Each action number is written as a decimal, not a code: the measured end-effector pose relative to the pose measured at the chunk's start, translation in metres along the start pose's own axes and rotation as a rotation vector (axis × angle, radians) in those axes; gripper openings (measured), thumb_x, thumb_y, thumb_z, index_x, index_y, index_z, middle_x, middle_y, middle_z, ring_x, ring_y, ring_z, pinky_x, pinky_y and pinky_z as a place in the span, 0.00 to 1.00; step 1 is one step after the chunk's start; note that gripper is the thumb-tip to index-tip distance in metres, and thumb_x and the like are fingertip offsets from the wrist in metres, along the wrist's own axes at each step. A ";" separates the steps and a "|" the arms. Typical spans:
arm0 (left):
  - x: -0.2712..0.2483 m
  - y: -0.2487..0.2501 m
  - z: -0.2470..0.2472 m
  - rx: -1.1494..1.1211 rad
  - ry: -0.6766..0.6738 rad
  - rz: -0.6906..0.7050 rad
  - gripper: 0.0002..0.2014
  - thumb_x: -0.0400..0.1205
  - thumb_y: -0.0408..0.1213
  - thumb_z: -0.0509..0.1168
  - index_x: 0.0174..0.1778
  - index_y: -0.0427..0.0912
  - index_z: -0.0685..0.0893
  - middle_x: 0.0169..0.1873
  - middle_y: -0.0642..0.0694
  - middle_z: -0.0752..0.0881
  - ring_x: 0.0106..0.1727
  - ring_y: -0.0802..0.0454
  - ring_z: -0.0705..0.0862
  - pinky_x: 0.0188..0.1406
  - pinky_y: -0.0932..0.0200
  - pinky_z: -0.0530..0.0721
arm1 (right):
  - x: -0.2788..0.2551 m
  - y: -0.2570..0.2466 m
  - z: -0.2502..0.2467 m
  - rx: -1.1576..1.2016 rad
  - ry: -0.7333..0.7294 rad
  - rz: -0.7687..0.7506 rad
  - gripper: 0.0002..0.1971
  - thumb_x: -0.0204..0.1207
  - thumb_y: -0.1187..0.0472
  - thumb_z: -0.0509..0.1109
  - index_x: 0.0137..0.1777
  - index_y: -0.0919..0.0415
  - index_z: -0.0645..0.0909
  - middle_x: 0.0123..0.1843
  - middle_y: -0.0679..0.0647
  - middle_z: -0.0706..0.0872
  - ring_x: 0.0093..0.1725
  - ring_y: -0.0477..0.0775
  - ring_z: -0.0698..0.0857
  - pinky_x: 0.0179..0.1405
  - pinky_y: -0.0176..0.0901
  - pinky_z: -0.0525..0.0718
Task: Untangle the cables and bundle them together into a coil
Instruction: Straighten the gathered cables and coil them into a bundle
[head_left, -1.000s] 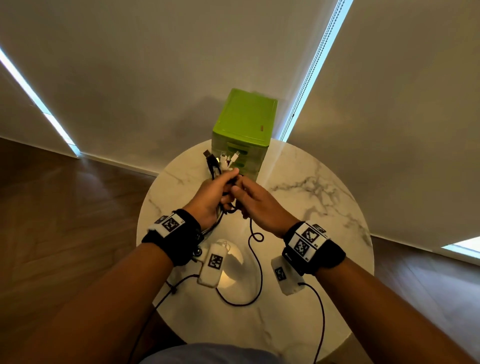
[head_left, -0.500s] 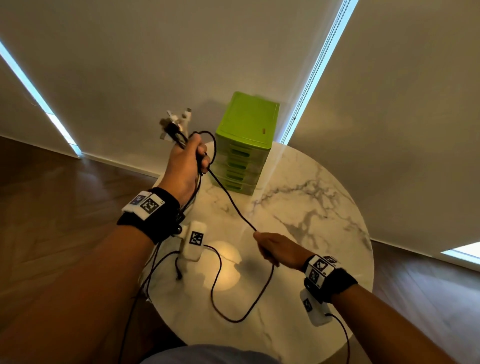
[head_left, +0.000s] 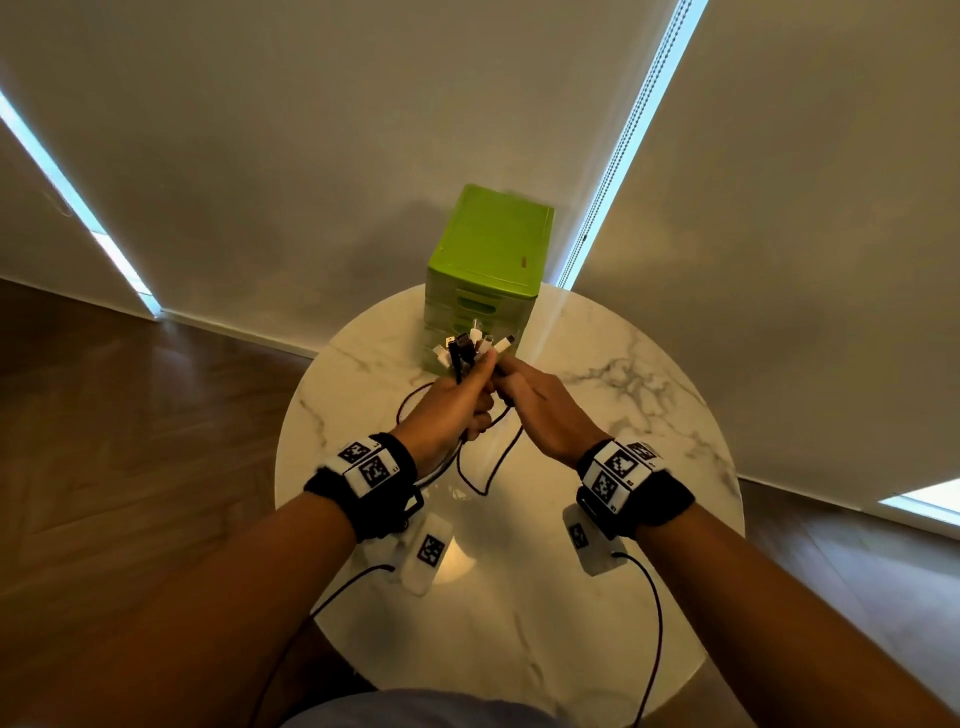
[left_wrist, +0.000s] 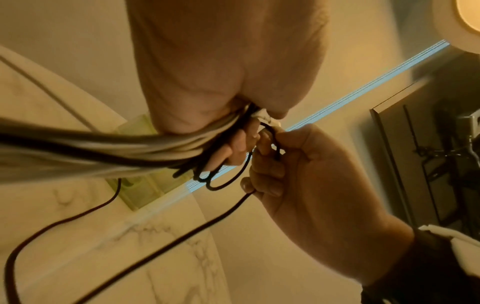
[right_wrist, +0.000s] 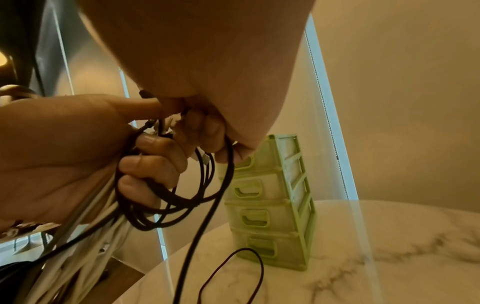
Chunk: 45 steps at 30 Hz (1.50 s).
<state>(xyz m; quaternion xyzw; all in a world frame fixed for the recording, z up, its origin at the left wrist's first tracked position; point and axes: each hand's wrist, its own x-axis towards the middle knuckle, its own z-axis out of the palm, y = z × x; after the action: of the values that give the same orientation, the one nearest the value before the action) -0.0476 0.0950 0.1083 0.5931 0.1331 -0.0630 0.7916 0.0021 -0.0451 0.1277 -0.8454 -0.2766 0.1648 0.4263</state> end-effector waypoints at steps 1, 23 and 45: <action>0.001 -0.001 0.000 -0.004 0.018 0.002 0.16 0.87 0.58 0.63 0.45 0.48 0.78 0.25 0.52 0.61 0.26 0.55 0.60 0.30 0.52 0.55 | -0.002 -0.003 -0.001 0.003 -0.011 -0.015 0.12 0.86 0.61 0.53 0.57 0.59 0.79 0.46 0.52 0.85 0.44 0.48 0.80 0.49 0.47 0.78; 0.023 0.048 -0.051 -0.065 0.398 0.259 0.08 0.92 0.40 0.56 0.54 0.39 0.72 0.29 0.51 0.80 0.23 0.57 0.70 0.24 0.60 0.69 | -0.096 0.104 -0.009 -0.065 -0.220 0.310 0.21 0.88 0.40 0.55 0.44 0.53 0.79 0.35 0.48 0.80 0.33 0.47 0.78 0.43 0.51 0.83; -0.038 -0.008 0.169 -0.202 -0.326 0.022 0.09 0.90 0.26 0.57 0.48 0.45 0.72 0.27 0.51 0.74 0.28 0.56 0.72 0.31 0.60 0.70 | -0.234 0.100 -0.062 0.071 0.268 0.631 0.18 0.91 0.48 0.54 0.51 0.59 0.79 0.28 0.56 0.82 0.22 0.53 0.75 0.27 0.46 0.77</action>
<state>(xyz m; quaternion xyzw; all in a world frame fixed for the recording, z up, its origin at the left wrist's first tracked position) -0.0627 -0.0715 0.1556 0.4938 0.0021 -0.1357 0.8589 -0.1190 -0.2749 0.0926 -0.8880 0.0628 0.1857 0.4160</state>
